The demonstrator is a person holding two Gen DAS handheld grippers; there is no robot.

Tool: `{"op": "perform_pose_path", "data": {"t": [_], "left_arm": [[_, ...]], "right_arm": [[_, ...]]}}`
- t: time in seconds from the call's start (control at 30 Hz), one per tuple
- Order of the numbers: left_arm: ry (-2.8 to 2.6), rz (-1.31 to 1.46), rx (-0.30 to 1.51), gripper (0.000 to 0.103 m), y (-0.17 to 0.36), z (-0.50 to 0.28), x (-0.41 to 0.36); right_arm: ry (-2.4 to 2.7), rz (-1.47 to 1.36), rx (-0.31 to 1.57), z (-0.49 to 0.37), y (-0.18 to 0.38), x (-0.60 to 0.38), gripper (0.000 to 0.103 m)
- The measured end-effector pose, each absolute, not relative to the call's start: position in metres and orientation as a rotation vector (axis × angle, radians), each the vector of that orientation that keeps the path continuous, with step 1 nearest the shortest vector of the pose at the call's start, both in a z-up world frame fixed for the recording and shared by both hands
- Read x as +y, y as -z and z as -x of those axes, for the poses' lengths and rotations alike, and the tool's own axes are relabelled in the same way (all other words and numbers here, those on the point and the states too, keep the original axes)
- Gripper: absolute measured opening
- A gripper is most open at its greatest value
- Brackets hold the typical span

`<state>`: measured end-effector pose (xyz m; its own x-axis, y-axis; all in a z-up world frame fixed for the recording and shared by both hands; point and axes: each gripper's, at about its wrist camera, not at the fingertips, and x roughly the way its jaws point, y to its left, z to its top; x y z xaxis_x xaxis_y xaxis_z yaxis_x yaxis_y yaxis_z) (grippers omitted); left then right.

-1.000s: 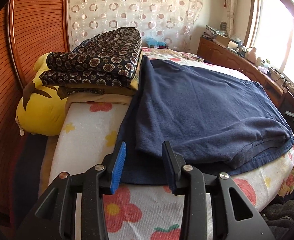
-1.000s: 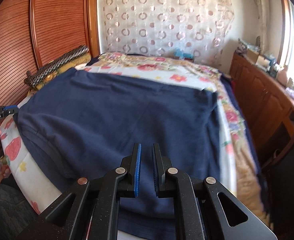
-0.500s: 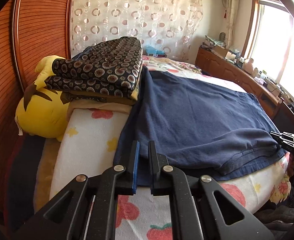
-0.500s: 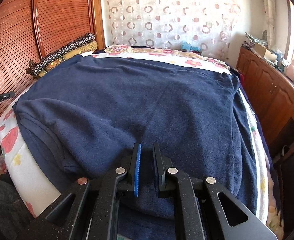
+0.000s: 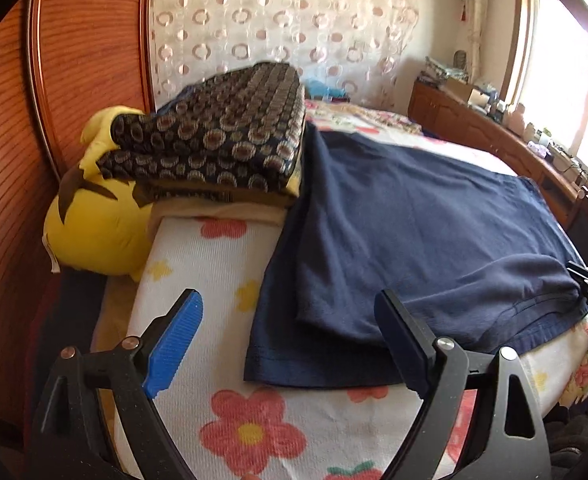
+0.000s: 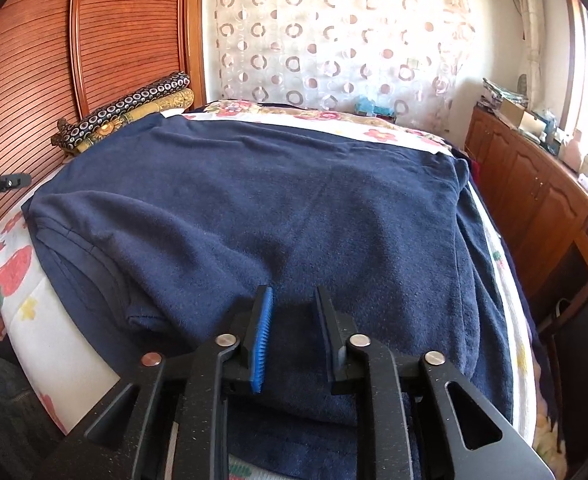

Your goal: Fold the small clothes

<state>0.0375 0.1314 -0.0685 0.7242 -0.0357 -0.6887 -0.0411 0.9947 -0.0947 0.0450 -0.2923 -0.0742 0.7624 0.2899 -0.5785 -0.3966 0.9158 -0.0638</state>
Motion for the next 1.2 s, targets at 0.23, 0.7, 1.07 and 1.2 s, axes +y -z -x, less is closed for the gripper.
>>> {"op": "perform_pose_path", "data": {"t": [0.23, 0.7, 1.07, 1.2], "left_arm": [[0.008, 0.101, 0.836, 0.088, 0.085, -0.052, 0.132], [0.097, 0.109, 0.837, 0.067, 0.088, -0.052, 0.125], [0.195, 0.131, 0.771, 0.011, 0.070, -0.051, 0.104], [0.253, 0.117, 0.701, 0.010, 0.040, -0.054, 0.079]], "right_arm": [[-0.381, 0.123, 0.576, -0.043, 0.077, -0.305, 0.045], [-0.363, 0.166, 0.551, -0.041, 0.082, -0.301, 0.054], [-0.354, 0.170, 0.555, -0.042, 0.082, -0.301, 0.061], [-0.347, 0.166, 0.589, -0.046, 0.077, -0.306, 0.061]]}}
